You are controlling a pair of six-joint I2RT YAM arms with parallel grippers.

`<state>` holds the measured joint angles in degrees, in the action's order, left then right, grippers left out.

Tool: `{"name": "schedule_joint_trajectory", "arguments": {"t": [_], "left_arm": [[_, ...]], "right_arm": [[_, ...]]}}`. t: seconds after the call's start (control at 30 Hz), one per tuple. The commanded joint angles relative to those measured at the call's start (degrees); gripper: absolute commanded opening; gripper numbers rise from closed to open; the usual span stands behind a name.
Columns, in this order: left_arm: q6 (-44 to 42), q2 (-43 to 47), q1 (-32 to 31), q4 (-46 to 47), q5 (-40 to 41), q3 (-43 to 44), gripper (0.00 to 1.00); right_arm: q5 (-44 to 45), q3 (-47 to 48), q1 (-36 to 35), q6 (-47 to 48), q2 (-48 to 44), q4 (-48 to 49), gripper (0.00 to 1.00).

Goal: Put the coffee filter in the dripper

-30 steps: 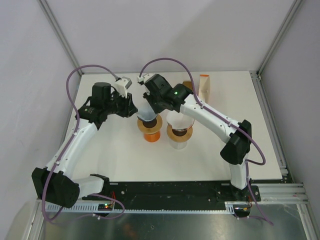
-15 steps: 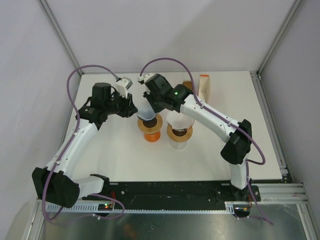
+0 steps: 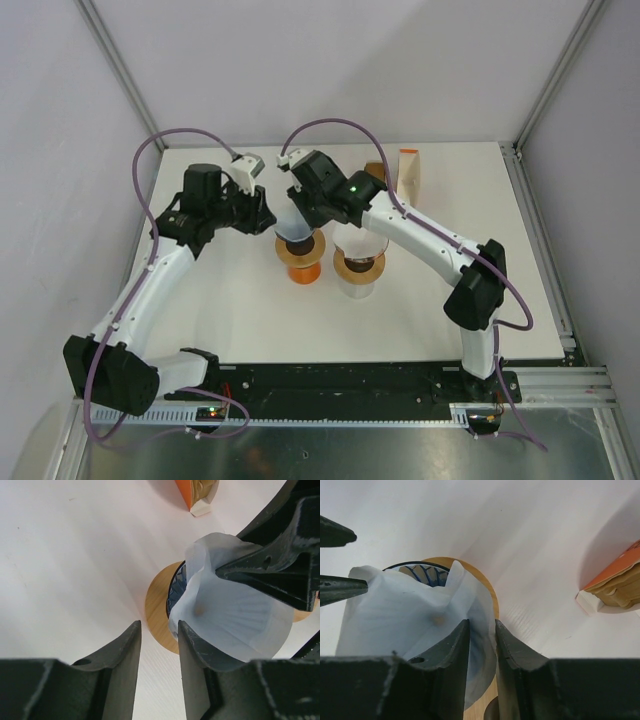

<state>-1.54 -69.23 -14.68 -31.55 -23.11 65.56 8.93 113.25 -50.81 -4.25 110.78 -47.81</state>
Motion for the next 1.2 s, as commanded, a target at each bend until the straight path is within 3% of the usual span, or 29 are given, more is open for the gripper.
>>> {"name": "schedule_joint_trajectory", "arguments": {"t": [0.0,0.57,0.97,1.17], "left_arm": [[-0.8,1.6,-0.3,-0.7,-0.5,3.6,0.41],[-0.9,1.9,-0.3,-0.9,-0.3,6.4,0.51],[-2.4,3.0,-0.3,-0.9,5.4,11.3,0.78],[-4.4,3.6,-0.2,-1.0,9.9,12.9,0.81]], "right_arm": [[0.3,2.9,0.0,0.7,-0.3,-1.8,0.32],[0.1,7.4,0.5,1.5,-0.2,-2.7,0.47],[-0.7,12.0,0.9,2.5,-3.4,-1.1,0.57],[-1.0,9.8,3.6,2.4,-9.4,2.4,0.62]]}}
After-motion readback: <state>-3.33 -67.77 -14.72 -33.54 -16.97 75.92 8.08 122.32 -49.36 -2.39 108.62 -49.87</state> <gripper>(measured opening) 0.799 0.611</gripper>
